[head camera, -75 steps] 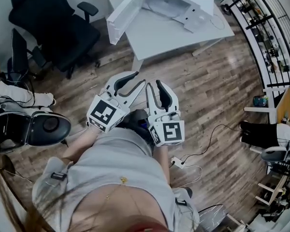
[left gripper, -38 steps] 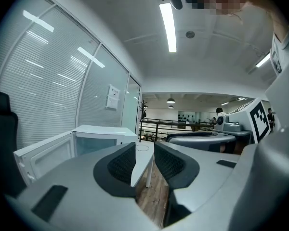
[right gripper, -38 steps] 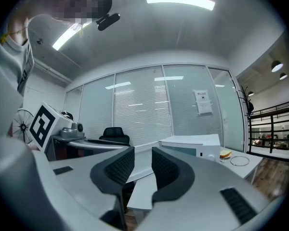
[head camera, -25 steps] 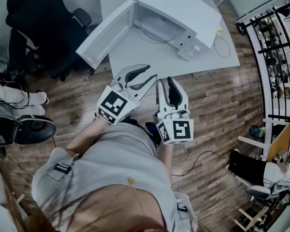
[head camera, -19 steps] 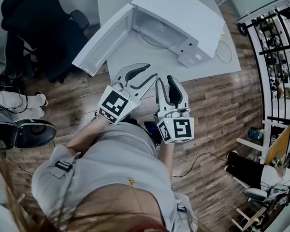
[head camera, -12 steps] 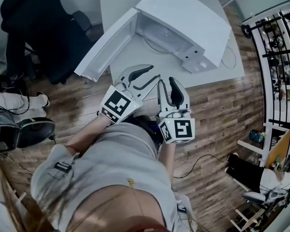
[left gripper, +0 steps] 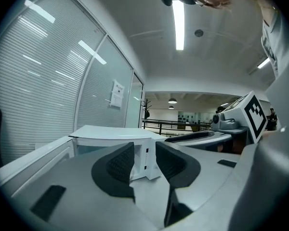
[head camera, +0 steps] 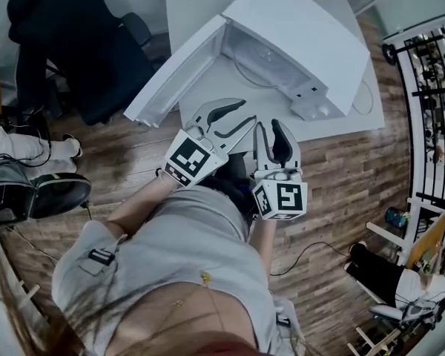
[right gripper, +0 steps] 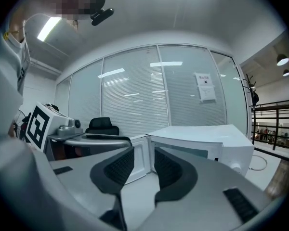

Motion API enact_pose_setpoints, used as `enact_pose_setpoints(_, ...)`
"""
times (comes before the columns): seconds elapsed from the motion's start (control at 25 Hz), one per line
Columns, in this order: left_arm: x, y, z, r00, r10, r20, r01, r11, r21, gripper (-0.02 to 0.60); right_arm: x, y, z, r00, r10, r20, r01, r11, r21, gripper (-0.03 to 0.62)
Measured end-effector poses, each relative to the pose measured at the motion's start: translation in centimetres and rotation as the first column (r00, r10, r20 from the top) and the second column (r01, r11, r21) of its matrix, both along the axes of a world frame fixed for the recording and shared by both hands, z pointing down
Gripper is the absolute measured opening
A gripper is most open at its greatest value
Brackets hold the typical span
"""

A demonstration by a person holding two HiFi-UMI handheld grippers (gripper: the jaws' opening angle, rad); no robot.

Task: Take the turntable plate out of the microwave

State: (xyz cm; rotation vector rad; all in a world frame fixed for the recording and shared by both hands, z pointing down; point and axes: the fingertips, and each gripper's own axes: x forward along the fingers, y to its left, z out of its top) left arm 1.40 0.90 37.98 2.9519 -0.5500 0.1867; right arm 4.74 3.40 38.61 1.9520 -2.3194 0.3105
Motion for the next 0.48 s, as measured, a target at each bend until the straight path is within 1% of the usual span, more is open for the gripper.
enact_pose_setpoints(0.2,0.5,-1.3,0.4,1.0,-0.002,-0.005,0.002,1.0,-0.022,0.14,0.1,-1.5,0.5,0.999,-0.039,-0.002,0.039,0.999,-0.015,0.124)
enact_pose_setpoints(0.32,0.9,-2.2,0.7,1.0,-0.01,0.016,0.01,1.0,-0.014,0.144,0.6,-2.7,0.5,0.999,-0.049,0.003,0.049,0.999,-0.009,0.124)
enact_pose_setpoints(0.48,1.4,-3.8,1.8,0.999,-0.023,0.042,0.025,0.999,-0.036,0.144,0.9,-4.1,1.2,0.997,-0.074,0.027,0.075,0.997,-0.019,0.126)
